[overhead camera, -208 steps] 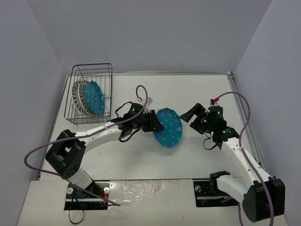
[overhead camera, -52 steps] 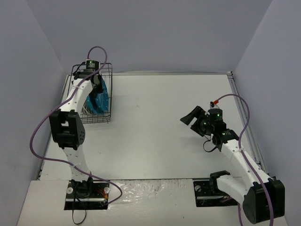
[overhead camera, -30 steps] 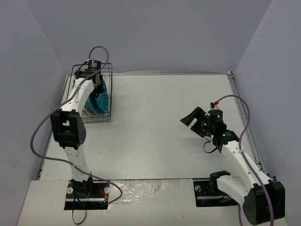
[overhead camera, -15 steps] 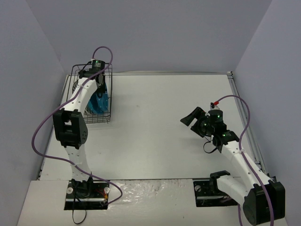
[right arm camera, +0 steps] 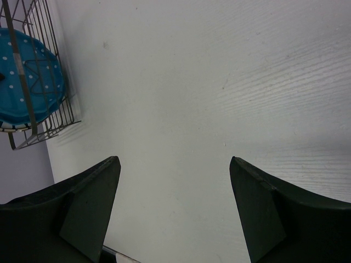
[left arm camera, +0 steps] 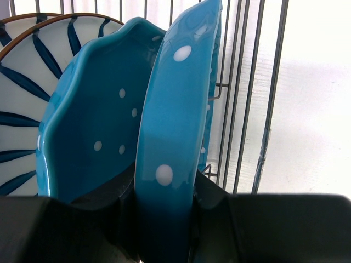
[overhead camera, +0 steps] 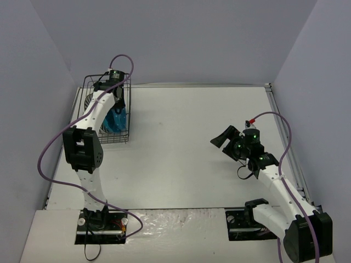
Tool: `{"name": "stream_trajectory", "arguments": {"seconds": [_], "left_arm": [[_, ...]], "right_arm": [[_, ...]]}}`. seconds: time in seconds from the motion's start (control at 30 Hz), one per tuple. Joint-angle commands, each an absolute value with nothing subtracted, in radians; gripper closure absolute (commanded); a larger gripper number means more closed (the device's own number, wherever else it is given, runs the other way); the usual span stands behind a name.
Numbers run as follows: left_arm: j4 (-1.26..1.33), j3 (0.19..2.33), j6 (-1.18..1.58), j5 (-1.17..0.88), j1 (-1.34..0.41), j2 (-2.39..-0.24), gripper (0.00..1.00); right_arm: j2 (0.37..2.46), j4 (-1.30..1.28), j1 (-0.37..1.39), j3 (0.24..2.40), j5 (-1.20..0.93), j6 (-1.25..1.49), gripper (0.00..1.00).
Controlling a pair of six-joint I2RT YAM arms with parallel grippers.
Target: Load the plates into the dish rack
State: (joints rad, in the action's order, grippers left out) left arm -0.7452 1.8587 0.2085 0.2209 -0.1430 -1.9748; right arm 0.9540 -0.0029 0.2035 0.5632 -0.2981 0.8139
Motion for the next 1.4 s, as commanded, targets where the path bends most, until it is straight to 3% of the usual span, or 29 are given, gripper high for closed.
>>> {"name": "stream_trajectory", "arguments": {"seconds": [0.0,0.8,1.03,1.37], "left_arm": [[-0.733,1.887,0.179,0.342,-0.126,-1.965,1.0],[-0.722,1.805,0.234,0.339,-0.141,-1.94,1.0],[-0.76,1.835,0.251,0.338,-0.14,-1.95,0.8],[-0.796,1.867,0.261,0.389,-0.14,-1.93,0.74]], "right_arm": [[0.934,0.057,0.205,0.563,-0.322,0.819,0.22],[0.924,0.058,0.204,0.551,-0.336,0.816,0.22],[0.922,0.058,0.204,0.548,-0.335,0.816,0.23],[0.928,0.058,0.204,0.553,-0.339,0.813,0.23]]}}
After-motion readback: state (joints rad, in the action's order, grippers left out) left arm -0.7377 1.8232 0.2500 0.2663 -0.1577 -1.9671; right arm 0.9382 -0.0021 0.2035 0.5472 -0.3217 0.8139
